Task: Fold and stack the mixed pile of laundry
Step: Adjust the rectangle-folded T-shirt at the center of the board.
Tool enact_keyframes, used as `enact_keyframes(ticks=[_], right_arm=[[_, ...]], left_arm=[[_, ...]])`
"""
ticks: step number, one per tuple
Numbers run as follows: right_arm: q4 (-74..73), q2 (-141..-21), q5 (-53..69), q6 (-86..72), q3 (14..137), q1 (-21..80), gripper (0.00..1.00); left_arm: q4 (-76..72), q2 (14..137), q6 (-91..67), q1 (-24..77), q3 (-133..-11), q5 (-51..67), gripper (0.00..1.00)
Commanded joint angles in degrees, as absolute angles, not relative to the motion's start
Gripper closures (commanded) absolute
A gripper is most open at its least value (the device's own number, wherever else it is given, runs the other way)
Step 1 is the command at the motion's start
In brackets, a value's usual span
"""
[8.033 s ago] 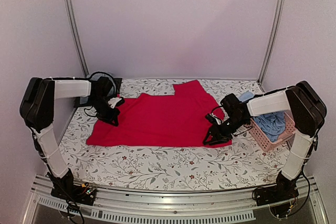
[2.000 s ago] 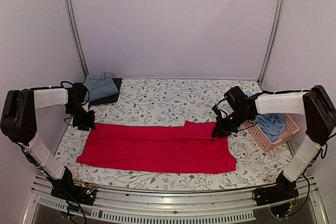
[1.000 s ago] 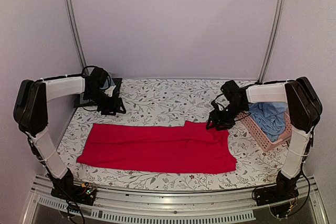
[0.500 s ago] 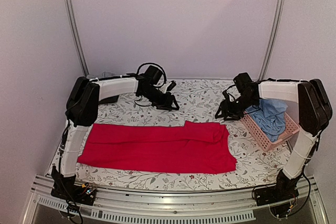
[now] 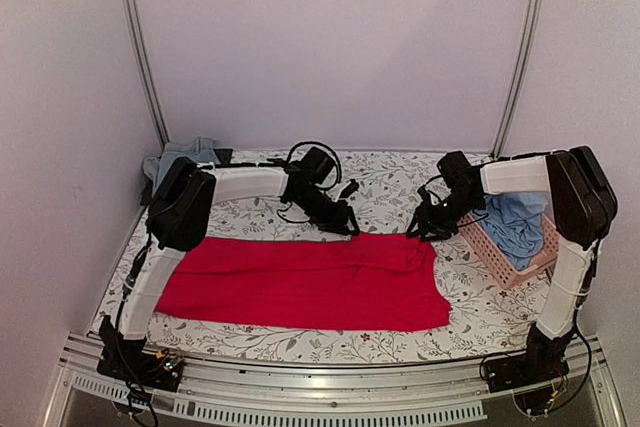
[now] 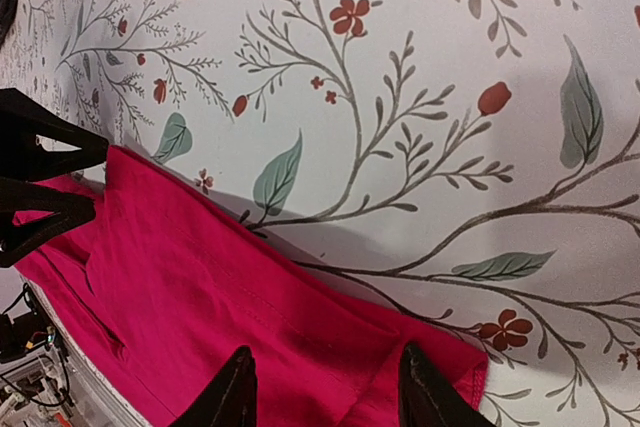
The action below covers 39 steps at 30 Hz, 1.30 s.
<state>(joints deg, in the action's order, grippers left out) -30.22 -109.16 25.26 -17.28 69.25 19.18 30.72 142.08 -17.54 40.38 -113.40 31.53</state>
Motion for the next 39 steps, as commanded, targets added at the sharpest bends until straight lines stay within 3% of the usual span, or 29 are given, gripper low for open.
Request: enact_keyframes(ticks=[1, 8, 12, 17, 21, 39], right_arm=[[-29.09, -110.8, 25.94, -16.1, 69.82, 19.34, 0.57], [-28.88, -112.41, 27.07, -16.0, 72.59, 19.35, 0.74], [-28.92, -111.95, 27.86, -15.98, 72.95, 19.39, 0.76], [-28.92, -111.39, 28.82, -16.08, 73.21, 19.34, 0.91], [-28.3, -109.21, 31.35, -16.04, 72.14, 19.55, 1.0], [-21.21, -86.65, 41.08, -18.34, 49.94, 28.43, 1.0]], left_arm=[[31.97, 144.22, -17.37, 41.45, -112.21, 30.44, 0.6], [31.21, 145.93, -19.12, 41.34, -114.16, 30.84, 0.74], [29.35, 146.45, -20.64, 41.24, -114.75, 31.91, 0.81], [29.0, 147.61, -20.92, 41.23, -117.37, 33.87, 1.0], [28.7, 145.0, -19.57, 41.14, -116.65, 33.31, 1.0], [16.54, 115.46, -9.19, 45.91, -79.5, 32.85, 1.0]])
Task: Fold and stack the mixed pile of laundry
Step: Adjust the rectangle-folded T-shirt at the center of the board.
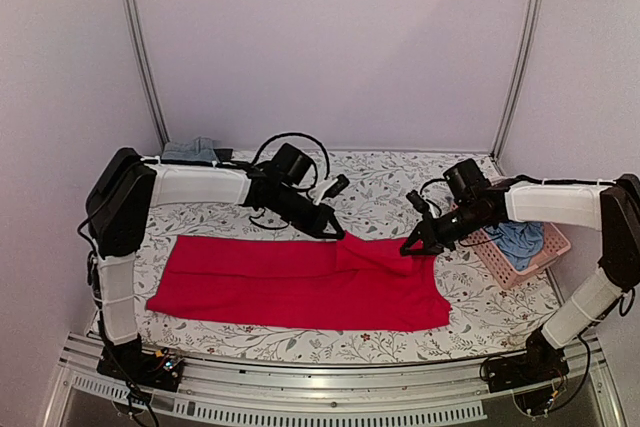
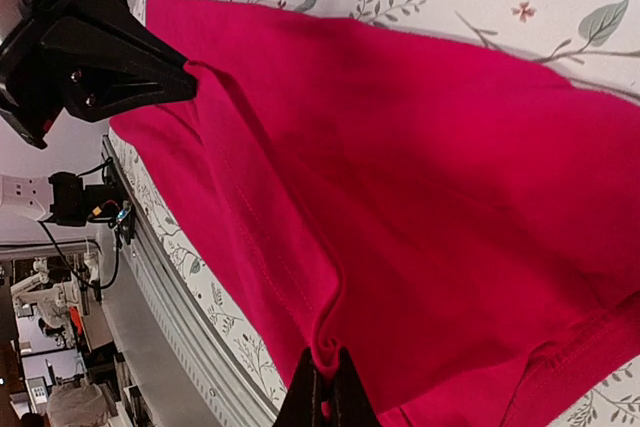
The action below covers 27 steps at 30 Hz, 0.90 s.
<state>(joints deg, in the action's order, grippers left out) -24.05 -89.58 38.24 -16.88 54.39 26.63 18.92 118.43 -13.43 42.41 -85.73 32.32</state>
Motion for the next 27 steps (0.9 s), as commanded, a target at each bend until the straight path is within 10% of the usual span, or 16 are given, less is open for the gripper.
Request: enact_keyframes(ticks=[1, 8, 17, 27], right_arm=[[-20.75, -86.22, 41.1, -18.69, 48.84, 29.0, 1.0], [-22.38, -82.67, 40.52, -20.53, 43.59, 31.01, 0.98], [-29.48, -81.29, 42.8, -17.36, 46.05, 32.08, 0.52], [-25.21, -90.85, 36.66, -24.78, 55.72, 36.39, 0.52]], left_arm=[[16.59, 114.56, -8.26, 46.82, -77.7, 32.46, 1.0], [17.34, 109.73, -5.87, 52.57, -68.01, 28.65, 0.94], [17.76, 97.02, -11.7, 46.79, -63.37, 27.29, 0.52], [22.83, 91.22, -20.56, 29.58, -57.67, 22.32, 0.42]])
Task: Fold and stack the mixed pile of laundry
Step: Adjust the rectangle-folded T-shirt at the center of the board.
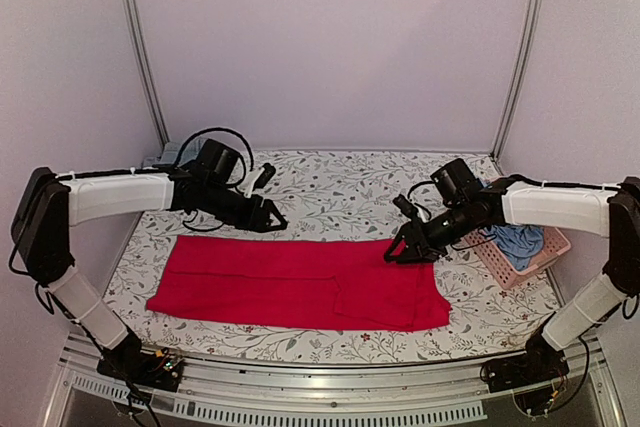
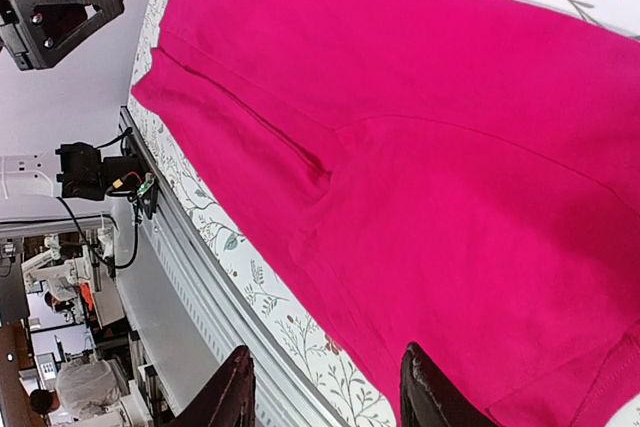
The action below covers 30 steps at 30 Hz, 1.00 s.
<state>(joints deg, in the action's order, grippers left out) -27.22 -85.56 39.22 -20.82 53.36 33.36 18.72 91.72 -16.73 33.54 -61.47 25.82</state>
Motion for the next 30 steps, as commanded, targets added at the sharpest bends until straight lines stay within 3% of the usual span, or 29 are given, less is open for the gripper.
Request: enact_keyframes(ticks=[1, 8, 14, 18, 24, 26, 30], right_arm=[[-25.24, -93.27, 36.05, -25.11, 56.56, 37.39, 0.52], [-27.23, -106.28, 31.02, -24.75, 61.68, 39.64, 0.53], [-33.73, -117.65, 18.82, -18.29, 73.17, 35.69, 0.55], [-36.97, -127.74, 12.87, -14.42, 92.15, 30.6, 0.56], [-50.47, -147.34, 13.32, -10.85, 138.81, 28.48, 0.54], [-48.04, -146.05, 16.59, -11.39, 137.61, 28.52, 0.53], [-37.12, -132.8, 22.34, -14.47, 115.62, 28.73, 0.54]], left_arm=[[23.62, 91.57, -20.52, 28.72, -56.83, 21.58, 0.43], [23.73, 89.3, -24.25, 23.39, -51.4, 20.8, 0.43], [24.51, 83.44, -24.91, 18.9, -49.54, 18.42, 0.31], [27.2, 82.53, -23.47, 16.21, -49.93, 17.98, 0.31], [32.02, 83.09, -19.41, 16.3, -52.14, 15.32, 0.39], [32.78, 83.18, -17.97, 16.48, -52.29, 15.69, 0.41], [33.08, 84.91, -14.33, 17.93, -53.31, 18.82, 0.49]])
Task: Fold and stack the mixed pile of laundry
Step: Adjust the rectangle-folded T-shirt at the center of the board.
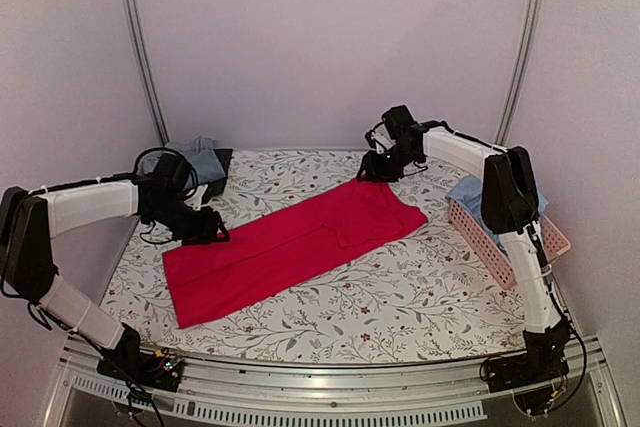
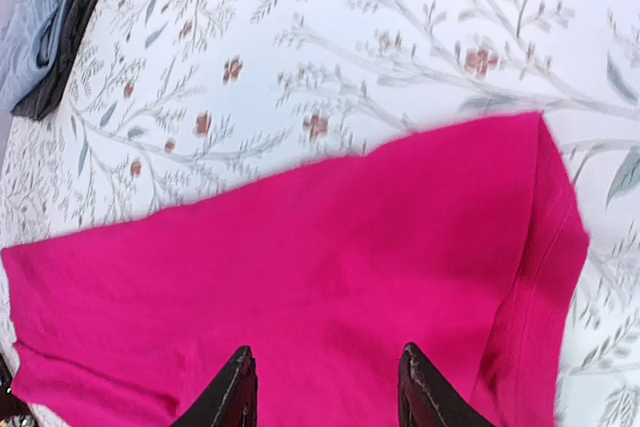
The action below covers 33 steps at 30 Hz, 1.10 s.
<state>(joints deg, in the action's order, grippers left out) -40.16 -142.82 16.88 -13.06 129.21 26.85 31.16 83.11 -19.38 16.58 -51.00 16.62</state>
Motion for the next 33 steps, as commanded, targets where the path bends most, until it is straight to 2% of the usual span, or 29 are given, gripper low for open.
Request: enact_keyframes(ticks=[1, 5, 12, 26, 33], right_arm=[[-35.75, -129.11, 23.53, -15.22, 111.37, 28.93, 0.54], [-34.6, -122.94, 25.53, -17.1, 100.99, 30.94, 0.55], [-31.21, -119.9, 26.56, -20.61, 88.93, 32.96, 0.55], [-31.19, -122.19, 25.06, -20.79, 85.2, 32.81, 0.55], [-31.07, -122.47, 24.72, -20.65, 83.82, 32.02, 0.56]], left_arm=[[32.97, 85.57, -13.23, 19.24, -53.8, 19.84, 0.52], [31.68, 89.14, -11.04, 23.24, -55.31, 22.24, 0.63], [31.01, 99.21, -9.22, 28.22, -60.22, 22.02, 0.69], [33.93, 105.27, -7.92, 30.0, -63.02, 16.0, 0.72], [34.17, 103.96, -8.2, 30.76, -60.84, 16.46, 0.83]])
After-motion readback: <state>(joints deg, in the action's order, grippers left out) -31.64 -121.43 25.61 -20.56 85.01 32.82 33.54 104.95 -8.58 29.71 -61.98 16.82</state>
